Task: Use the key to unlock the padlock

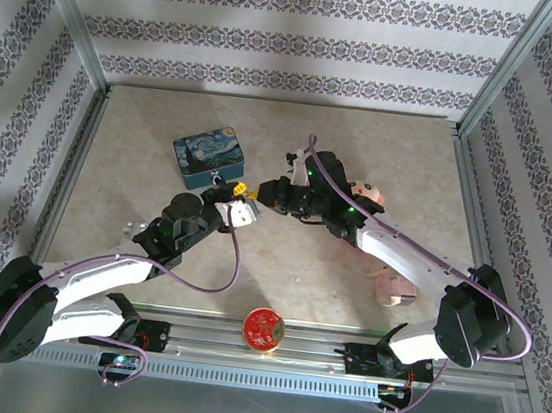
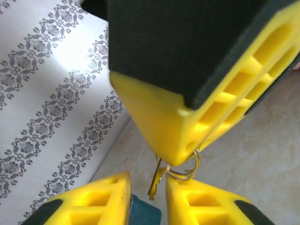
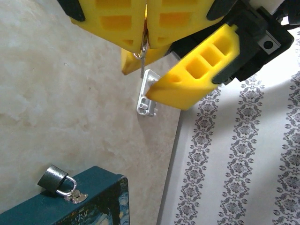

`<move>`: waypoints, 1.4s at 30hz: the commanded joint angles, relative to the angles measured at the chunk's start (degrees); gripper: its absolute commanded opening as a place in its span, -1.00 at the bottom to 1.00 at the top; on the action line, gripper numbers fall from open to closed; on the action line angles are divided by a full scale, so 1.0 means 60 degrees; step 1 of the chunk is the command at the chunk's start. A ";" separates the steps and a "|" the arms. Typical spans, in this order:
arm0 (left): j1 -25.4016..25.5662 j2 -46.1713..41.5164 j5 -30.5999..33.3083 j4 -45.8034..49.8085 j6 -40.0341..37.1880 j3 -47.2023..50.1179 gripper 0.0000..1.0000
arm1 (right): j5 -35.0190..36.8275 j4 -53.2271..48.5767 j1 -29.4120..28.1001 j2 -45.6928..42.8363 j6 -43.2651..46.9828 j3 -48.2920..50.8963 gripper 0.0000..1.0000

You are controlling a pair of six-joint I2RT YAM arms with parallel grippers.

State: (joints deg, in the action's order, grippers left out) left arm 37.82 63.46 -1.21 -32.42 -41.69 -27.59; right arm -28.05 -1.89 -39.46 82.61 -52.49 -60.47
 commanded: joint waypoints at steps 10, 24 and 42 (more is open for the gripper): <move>0.0022 -0.3164 -0.1753 0.3284 0.5632 -0.0120 0.12 | -0.0248 0.2553 0.0734 -0.1137 0.1533 0.1787 -1.00; -0.1690 -0.1348 -0.4917 0.4227 1.1968 -0.2284 0.19 | -0.2640 0.6863 0.1084 -0.1144 0.2459 0.3465 -1.00; -0.2897 -0.1388 -0.7021 0.3028 1.2734 -0.1714 -0.02 | -0.3744 1.0291 0.0997 0.0496 0.0359 0.3050 -1.00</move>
State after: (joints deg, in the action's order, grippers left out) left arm 20.88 55.02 -41.91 -12.88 35.57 -37.82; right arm -48.69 53.45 -33.50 84.86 -48.14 -40.18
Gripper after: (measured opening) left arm 0.488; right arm 0.042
